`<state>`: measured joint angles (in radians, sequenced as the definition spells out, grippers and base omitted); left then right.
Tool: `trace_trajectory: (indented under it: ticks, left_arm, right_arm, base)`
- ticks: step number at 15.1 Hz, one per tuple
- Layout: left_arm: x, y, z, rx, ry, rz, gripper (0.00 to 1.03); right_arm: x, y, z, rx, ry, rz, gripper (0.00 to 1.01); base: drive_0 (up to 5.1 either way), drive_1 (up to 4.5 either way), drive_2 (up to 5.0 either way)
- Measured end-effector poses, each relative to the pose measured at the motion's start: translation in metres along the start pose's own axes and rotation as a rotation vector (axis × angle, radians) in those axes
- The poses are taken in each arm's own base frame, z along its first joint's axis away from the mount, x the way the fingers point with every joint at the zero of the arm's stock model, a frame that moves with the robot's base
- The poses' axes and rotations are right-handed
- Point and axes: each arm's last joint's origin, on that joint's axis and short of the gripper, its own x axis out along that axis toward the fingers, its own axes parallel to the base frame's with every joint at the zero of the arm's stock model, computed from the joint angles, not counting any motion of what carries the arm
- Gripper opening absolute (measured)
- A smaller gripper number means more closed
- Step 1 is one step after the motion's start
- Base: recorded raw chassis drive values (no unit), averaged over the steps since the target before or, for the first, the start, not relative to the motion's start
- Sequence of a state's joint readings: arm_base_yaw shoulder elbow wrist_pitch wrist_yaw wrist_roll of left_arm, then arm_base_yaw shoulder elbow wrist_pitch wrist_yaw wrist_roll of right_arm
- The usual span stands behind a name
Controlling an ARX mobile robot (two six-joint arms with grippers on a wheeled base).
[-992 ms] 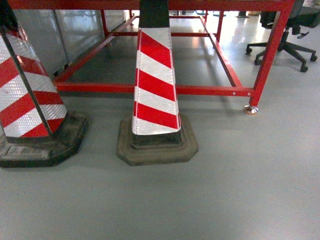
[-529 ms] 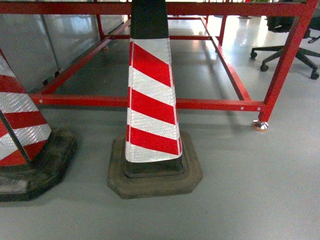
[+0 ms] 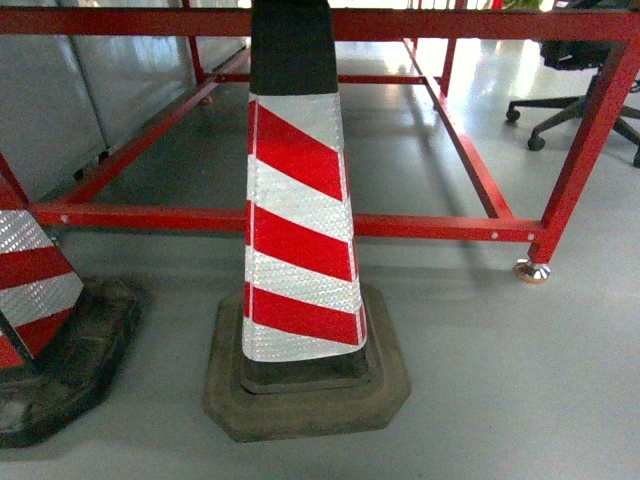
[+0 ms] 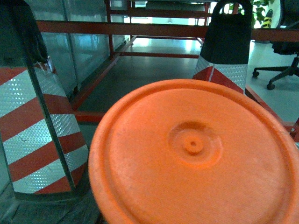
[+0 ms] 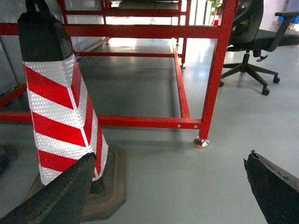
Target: Pick capacitor and pack into box
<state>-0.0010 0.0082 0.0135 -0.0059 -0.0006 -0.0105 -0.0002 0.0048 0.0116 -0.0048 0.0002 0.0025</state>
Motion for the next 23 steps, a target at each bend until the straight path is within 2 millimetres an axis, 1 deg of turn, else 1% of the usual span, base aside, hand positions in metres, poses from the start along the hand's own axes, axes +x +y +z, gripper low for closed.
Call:
trace_trajectory:
  ticks: [23]
  left_arm:
    - [0.0000, 0.0000, -0.0001, 0.011, 0.002, 0.000, 0.44]
  right_arm:
    - [0.0000, 0.0000, 0.0000, -0.001, 0.000, 0.000, 0.98]
  base:
    - [0.0, 0.00, 0.0]
